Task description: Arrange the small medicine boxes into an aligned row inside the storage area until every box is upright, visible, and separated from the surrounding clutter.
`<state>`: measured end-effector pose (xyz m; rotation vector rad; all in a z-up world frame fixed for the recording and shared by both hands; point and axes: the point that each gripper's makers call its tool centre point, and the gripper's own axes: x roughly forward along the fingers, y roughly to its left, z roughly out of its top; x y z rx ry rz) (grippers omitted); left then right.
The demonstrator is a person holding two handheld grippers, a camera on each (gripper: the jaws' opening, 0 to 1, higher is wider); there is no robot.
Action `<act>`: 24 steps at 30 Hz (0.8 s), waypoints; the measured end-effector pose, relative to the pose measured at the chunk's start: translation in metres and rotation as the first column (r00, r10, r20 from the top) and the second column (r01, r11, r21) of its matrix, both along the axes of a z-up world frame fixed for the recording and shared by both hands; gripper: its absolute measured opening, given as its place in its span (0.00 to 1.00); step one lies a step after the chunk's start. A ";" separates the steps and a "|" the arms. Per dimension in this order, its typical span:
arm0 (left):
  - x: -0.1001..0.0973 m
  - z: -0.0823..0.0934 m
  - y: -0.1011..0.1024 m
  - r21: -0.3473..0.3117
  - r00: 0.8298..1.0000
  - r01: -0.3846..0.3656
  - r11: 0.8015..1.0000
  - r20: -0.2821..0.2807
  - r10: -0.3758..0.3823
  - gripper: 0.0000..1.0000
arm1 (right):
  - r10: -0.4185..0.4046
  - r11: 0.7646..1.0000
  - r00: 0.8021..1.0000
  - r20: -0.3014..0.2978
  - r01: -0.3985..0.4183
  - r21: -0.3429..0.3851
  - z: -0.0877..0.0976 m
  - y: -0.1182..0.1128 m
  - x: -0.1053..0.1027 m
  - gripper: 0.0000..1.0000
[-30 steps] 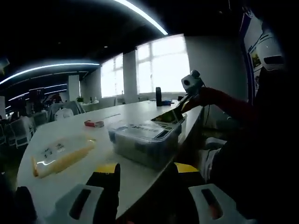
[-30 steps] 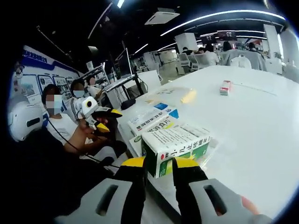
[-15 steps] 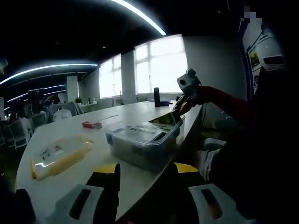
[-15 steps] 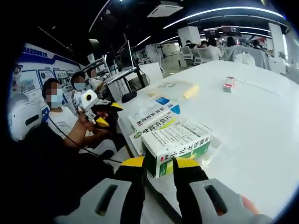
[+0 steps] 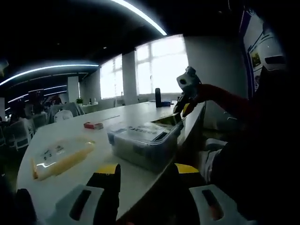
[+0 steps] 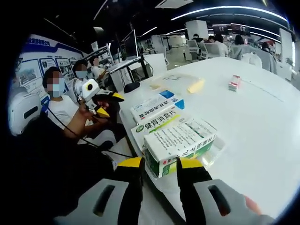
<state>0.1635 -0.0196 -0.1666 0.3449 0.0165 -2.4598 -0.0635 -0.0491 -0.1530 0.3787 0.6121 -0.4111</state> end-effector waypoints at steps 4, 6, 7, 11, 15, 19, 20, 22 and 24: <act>-0.004 0.001 0.000 -0.003 1.000 0.010 1.000 0.000 -0.010 0.44 | -0.012 1.000 1.000 0.012 0.012 0.015 0.000 0.002 0.003 0.31; -0.004 0.001 0.000 -0.003 1.000 0.014 1.000 0.004 -0.014 0.44 | -0.010 0.999 1.000 0.024 0.009 0.032 0.000 0.004 0.005 0.30; -0.004 0.001 -0.001 -0.002 1.000 0.013 1.000 0.003 -0.013 0.44 | -0.005 0.999 1.000 0.017 0.005 0.037 -0.003 0.006 0.007 0.31; -0.004 -0.001 -0.001 0.004 1.000 0.008 1.000 0.003 -0.008 0.44 | -0.005 0.999 1.000 0.013 0.004 0.036 -0.004 0.009 0.010 0.32; -0.005 -0.002 0.000 0.006 1.000 0.011 1.000 0.003 -0.011 0.44 | -0.013 0.999 1.000 0.026 0.012 0.039 -0.003 0.011 0.011 0.34; -0.006 -0.002 0.000 0.006 1.000 0.016 1.000 0.009 -0.016 0.44 | -0.033 0.999 0.999 0.030 0.031 0.034 0.000 0.011 0.009 0.33; -0.006 -0.001 0.001 0.004 1.000 0.017 1.000 0.009 -0.017 0.44 | -0.044 0.998 0.999 0.033 0.042 0.042 0.001 0.009 0.006 0.33; -0.007 -0.001 0.000 0.003 1.000 0.019 1.000 0.011 -0.019 0.44 | -0.051 0.998 0.998 0.038 0.049 0.049 0.004 0.008 0.004 0.33; -0.007 0.000 0.000 0.002 1.000 0.019 1.000 0.015 -0.020 0.44 | -0.057 0.997 0.998 0.039 0.055 0.051 0.007 0.006 0.002 0.35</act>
